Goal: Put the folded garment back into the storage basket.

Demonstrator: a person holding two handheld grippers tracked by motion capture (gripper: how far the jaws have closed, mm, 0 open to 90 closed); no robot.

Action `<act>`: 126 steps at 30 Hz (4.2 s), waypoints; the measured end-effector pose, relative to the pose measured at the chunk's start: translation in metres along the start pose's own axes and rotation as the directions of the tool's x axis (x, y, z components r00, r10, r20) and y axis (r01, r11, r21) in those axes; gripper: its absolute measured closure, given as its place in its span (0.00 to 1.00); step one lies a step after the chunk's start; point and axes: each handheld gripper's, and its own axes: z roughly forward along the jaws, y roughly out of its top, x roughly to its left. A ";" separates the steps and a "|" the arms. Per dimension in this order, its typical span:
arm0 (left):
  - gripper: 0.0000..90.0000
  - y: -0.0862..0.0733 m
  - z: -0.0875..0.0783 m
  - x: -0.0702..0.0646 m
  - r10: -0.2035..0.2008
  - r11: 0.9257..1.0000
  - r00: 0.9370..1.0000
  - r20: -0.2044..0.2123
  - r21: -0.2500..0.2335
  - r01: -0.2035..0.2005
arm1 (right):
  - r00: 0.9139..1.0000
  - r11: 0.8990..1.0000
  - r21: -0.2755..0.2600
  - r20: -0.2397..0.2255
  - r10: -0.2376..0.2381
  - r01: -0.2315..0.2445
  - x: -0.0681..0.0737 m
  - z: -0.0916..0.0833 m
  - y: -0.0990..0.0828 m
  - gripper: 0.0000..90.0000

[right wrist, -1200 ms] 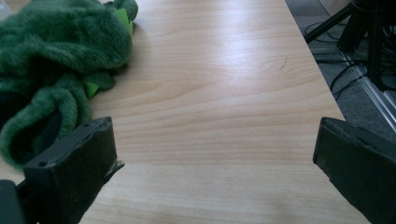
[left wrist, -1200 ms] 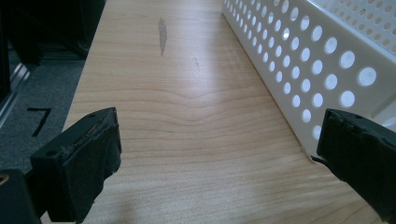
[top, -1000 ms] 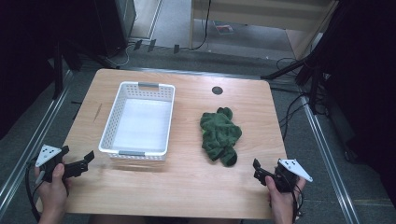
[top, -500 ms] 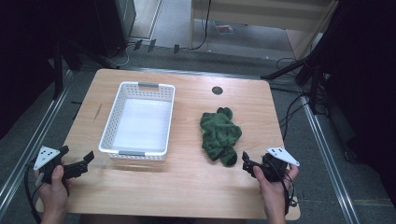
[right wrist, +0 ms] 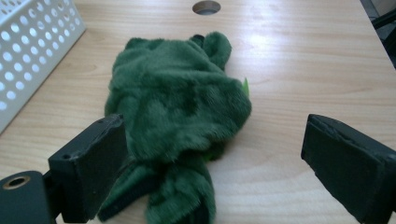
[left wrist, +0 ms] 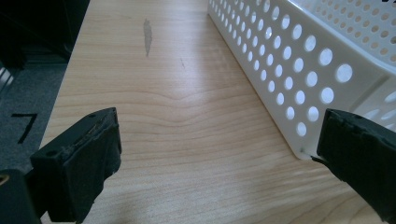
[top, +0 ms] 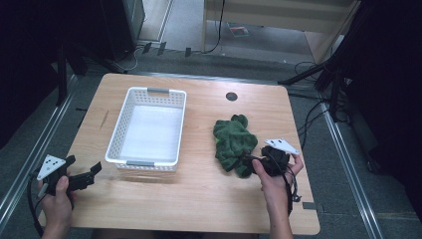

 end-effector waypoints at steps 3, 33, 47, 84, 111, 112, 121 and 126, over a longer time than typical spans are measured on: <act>0.01 0.000 0.001 0.000 0.003 1.000 1.000 -0.001 0.008 -0.003 | 1.000 1.000 0.008 -0.001 -0.015 0.015 0.007 0.004 0.008 0.08; 0.01 0.001 0.003 0.001 -0.011 1.000 1.000 0.023 0.003 0.011 | 1.000 0.981 0.192 0.014 0.008 -0.010 0.040 0.068 0.043 0.12; 0.01 0.001 0.004 -0.001 0.003 1.000 1.000 0.016 0.018 -0.003 | 0.998 0.938 0.348 0.064 -0.007 -0.016 0.042 0.111 0.031 0.08; 0.01 0.002 0.005 0.002 -0.020 0.999 0.999 0.032 0.028 0.019 | 0.996 0.962 0.264 0.071 0.051 -0.068 0.054 0.122 0.009 0.80; 0.01 0.001 0.003 0.005 -0.039 0.999 0.997 0.065 0.011 0.038 | 0.993 0.991 0.073 0.041 0.108 -0.111 0.069 0.072 0.038 0.82; 0.01 0.001 0.003 0.005 -0.040 0.999 0.997 0.067 0.012 0.040 | 0.993 0.991 0.074 0.044 0.110 -0.113 0.070 0.070 0.040 0.82; 0.01 0.001 0.002 0.005 -0.037 0.999 0.998 0.060 0.013 0.036 | 0.993 0.993 0.048 0.033 0.110 -0.112 0.083 0.057 0.060 0.82; 0.01 0.001 0.002 0.005 -0.027 1.000 0.999 0.046 0.013 0.027 | 0.994 0.993 0.048 0.030 0.104 -0.105 0.091 0.053 0.068 0.82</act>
